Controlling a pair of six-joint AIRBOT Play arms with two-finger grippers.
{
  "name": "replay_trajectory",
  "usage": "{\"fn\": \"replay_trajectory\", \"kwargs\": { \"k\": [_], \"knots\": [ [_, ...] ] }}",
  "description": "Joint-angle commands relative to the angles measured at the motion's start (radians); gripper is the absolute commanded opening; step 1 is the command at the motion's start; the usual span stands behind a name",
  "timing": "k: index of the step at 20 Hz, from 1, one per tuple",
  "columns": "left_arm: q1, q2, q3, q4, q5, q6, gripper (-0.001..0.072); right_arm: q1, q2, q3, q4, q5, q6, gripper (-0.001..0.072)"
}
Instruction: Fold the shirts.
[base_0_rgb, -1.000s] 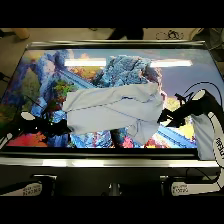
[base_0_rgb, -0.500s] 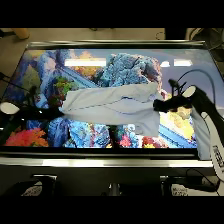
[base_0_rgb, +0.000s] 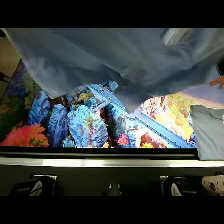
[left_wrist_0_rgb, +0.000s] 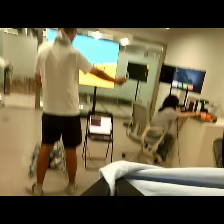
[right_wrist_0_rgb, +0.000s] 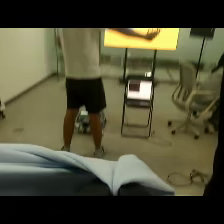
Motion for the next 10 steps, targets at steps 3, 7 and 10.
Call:
{"fn": "replay_trajectory", "kwargs": {
  "k": [3,7,10],
  "knots": [
    [0.004,0.027,0.072,0.169,-0.081,-0.051,0.0023,-0.002,0.094,0.027,-0.089,0.029,0.037,0.0017],
    [0.004,-0.105,0.071,0.257,-0.339,-0.05,0.0024,-0.002,-0.021,0.027,-0.101,0.188,0.037,0.0017],
    [0.002,-0.253,0.005,0.257,-0.426,-0.018,0.0025,-0.001,-0.212,0.027,-0.096,0.313,0.037,0.0017]
  ]
}}
